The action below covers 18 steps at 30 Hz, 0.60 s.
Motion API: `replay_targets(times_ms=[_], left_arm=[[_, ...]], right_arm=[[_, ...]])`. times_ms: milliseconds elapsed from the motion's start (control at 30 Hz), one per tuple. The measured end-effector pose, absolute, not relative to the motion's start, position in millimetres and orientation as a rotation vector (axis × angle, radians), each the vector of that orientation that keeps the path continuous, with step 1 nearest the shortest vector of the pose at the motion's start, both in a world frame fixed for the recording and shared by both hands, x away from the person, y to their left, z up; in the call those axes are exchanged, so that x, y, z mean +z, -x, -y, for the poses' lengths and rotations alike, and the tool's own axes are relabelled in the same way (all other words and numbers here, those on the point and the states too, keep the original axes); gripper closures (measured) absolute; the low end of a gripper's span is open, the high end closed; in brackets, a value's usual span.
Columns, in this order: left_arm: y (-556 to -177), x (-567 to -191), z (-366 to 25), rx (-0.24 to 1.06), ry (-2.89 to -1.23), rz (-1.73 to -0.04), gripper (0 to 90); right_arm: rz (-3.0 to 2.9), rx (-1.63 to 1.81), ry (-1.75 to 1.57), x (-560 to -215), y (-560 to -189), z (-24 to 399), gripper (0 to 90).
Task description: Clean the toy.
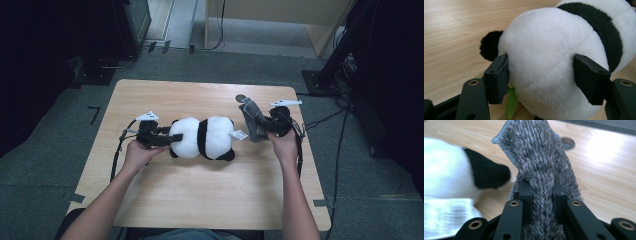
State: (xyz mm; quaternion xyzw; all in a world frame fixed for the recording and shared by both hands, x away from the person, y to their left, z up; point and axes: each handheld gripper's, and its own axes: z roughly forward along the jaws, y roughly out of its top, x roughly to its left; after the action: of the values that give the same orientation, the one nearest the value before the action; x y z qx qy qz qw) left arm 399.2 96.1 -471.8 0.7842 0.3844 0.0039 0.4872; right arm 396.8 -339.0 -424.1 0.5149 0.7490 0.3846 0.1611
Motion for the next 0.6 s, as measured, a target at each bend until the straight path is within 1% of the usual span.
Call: replay_targets(times_ms=[133, 400, 500, 600], left_arm=[[-398, -471, -97, -0.004, -1.88, -0.953, 31.1], [-395, -467, -97, 0.039, -1.886, -0.934, 30.6], [-395, -466, -97, 0.036, -1.88, -0.941, 30.6], [-394, -464, -96, 0.045, -1.886, -0.938, 31.1]], right_arm=[[-2.168, 1.129, -1.425, -409, -396, 327, 76.9], [-2.254, 1.193, -1.306, -380, -391, 294, 76.9], [-2.277, 1.234, -1.251, -367, -386, 278, 77.0], [-2.316, 1.243, -1.2, -363, -383, 262, 76.9]])
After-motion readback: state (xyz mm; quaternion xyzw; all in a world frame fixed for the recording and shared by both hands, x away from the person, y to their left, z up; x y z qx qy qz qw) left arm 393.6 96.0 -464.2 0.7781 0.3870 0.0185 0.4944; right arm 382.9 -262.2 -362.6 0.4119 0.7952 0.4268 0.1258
